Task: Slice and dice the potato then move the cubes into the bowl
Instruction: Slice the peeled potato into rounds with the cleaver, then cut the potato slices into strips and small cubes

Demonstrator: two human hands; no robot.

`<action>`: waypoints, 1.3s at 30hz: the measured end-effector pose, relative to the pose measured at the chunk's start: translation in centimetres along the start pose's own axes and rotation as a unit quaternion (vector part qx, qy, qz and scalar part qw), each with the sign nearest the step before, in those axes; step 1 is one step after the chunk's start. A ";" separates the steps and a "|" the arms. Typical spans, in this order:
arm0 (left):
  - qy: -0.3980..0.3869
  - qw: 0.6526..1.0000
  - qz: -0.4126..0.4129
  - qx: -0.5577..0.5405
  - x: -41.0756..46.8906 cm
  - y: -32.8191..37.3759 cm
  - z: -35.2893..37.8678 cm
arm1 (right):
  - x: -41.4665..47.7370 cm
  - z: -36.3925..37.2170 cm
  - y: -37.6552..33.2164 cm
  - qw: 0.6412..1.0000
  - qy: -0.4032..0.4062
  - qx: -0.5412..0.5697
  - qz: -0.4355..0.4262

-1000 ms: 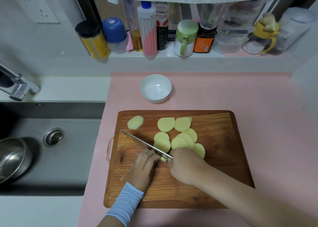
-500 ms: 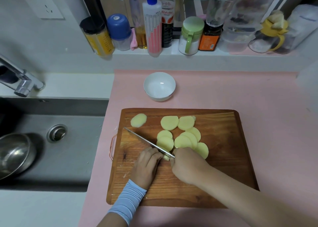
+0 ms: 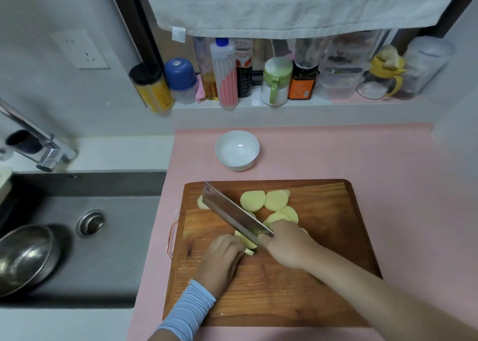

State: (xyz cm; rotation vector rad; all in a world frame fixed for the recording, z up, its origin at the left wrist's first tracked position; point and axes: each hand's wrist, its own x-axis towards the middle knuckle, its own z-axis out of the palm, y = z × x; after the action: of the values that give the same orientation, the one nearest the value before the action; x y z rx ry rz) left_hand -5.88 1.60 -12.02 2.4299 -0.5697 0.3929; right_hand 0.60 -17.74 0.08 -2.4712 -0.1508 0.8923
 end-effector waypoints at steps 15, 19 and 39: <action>-0.070 0.937 -0.326 0.104 3.3 -5.7 -5.9 | -2.0 -3.6 3.0 0.990 0.130 0.048 0.004; 0.000 0.977 -0.198 0.079 6.1 -2.3 -3.7 | -2.6 -4.2 4.5 0.984 0.170 0.047 0.013; -0.188 0.952 0.198 0.140 9.8 -1.7 2.7 | -3.3 -3.5 8.0 0.969 0.210 0.076 0.109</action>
State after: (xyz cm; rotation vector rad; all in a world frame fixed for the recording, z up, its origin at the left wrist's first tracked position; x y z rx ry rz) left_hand 3.75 -1.86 -11.03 2.6760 -1.2555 0.1760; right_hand -0.34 -26.98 0.29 -2.4983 0.3278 0.4230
